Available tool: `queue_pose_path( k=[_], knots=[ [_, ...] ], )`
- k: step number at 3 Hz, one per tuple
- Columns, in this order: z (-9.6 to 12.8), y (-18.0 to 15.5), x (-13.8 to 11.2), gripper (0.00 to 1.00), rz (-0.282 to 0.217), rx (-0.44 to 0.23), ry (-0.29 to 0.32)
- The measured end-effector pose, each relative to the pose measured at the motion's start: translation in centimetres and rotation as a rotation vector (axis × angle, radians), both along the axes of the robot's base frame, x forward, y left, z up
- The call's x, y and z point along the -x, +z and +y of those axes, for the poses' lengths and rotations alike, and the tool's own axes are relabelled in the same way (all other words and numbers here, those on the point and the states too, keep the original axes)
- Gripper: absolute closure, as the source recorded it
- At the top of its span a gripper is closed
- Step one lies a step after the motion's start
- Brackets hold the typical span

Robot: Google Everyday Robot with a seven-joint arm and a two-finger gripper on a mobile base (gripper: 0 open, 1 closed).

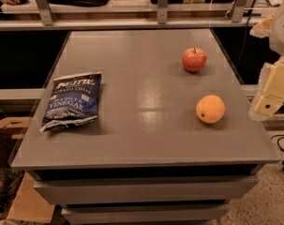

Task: Move apple near blue chip bag

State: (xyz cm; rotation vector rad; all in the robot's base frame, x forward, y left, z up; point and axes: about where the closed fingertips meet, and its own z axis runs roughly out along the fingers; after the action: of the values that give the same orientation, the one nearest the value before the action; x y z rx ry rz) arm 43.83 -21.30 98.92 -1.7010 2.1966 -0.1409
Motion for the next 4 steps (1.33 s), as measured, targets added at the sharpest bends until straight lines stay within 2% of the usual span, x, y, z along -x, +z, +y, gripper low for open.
queue_pose_path(
  k=[1,2,4],
  knots=[
    [0.0,0.1,-0.1,0.00,-0.006,0.004,0.004],
    [0.6,0.1,-2.3,0.00,-0.020,0.013,0.105],
    [4.7,-1.2,-11.2,0.00,-0.078,0.095,0.500]
  ],
)
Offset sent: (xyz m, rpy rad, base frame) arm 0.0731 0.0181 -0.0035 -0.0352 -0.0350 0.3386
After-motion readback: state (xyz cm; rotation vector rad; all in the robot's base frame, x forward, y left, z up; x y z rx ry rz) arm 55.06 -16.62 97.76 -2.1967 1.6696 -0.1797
